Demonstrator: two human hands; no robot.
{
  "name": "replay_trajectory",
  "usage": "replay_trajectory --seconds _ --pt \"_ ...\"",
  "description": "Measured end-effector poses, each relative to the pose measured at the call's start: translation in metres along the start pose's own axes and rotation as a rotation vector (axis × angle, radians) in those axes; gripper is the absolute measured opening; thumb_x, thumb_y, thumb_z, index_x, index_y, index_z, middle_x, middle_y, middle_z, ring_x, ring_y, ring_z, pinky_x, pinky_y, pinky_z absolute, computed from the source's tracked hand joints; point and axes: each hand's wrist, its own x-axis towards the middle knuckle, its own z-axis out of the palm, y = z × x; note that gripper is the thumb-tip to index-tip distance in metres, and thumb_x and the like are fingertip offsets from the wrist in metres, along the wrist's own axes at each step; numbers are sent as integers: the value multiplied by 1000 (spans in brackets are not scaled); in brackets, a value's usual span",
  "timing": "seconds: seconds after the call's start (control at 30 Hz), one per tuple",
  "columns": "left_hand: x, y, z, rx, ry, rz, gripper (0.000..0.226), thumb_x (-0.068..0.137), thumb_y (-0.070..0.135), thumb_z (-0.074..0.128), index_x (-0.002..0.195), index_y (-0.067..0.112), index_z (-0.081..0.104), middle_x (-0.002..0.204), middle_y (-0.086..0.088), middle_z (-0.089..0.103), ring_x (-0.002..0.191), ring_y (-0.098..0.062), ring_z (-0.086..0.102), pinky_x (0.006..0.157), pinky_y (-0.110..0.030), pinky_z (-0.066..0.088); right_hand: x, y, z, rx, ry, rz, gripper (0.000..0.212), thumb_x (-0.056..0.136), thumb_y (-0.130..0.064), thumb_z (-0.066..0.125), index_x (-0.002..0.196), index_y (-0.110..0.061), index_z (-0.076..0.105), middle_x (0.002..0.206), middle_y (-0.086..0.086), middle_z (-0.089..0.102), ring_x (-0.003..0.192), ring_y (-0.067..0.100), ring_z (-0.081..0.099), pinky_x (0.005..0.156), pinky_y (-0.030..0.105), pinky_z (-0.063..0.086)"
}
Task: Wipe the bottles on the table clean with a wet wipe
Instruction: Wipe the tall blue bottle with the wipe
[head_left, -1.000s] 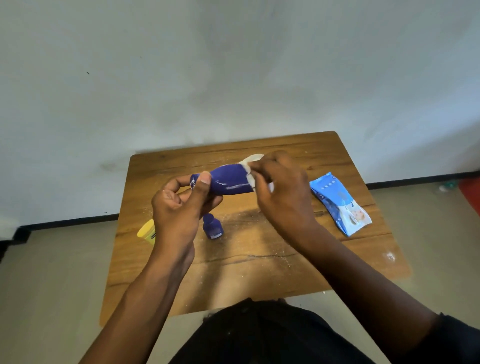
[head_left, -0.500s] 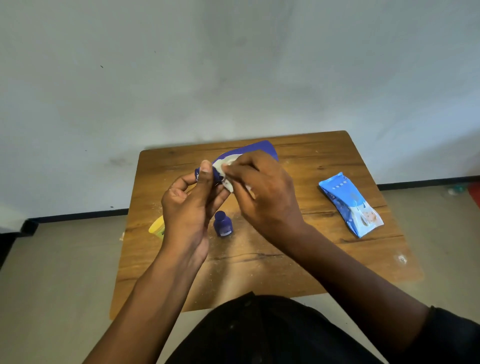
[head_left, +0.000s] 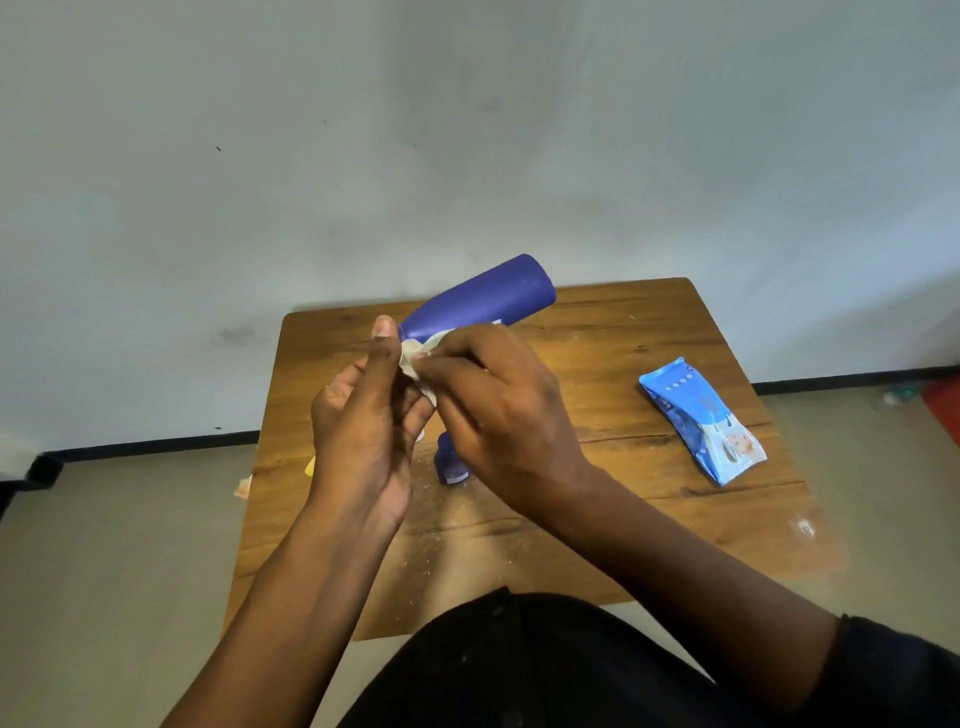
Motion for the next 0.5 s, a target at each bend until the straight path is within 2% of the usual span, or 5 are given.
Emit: replay_trajectory --seconds 0.07,0.17,0.27,0.5 --pt "-2 7 0 13 20 51 32 98 33 68 105 2 71 79 -9 74 76 -18 73 83 -31 64 1 9 -7 -36 66 56 14 90 5 73 102 -1 79 97 14 70 86 28 66 77 34 53" --pt "-5 16 -4 -4 19 130 44 100 31 67 120 -8 66 104 -27 76 96 -34 78 88 -37 63 9 26 -22 -55 138 258 13 91 -2 73 101 -8 79 97 6 71 86 12 64 76 20 49" --pt "-8 17 -6 8 13 167 47 100 29 66 126 -9 62 105 -26 77 99 -35 77 86 -37 64 15 36 -32 -16 220 393 12 91 -4 72 96 -12 80 93 1 72 83 7 63 73 25 52" --pt "-13 16 -7 68 9 219 50 97 28 71 129 -10 59 101 -19 79 94 -32 79 86 -37 64 13 18 -43 57 300 336 13 97 -5 72 108 -8 78 101 6 74 92 13 69 76 27 57"
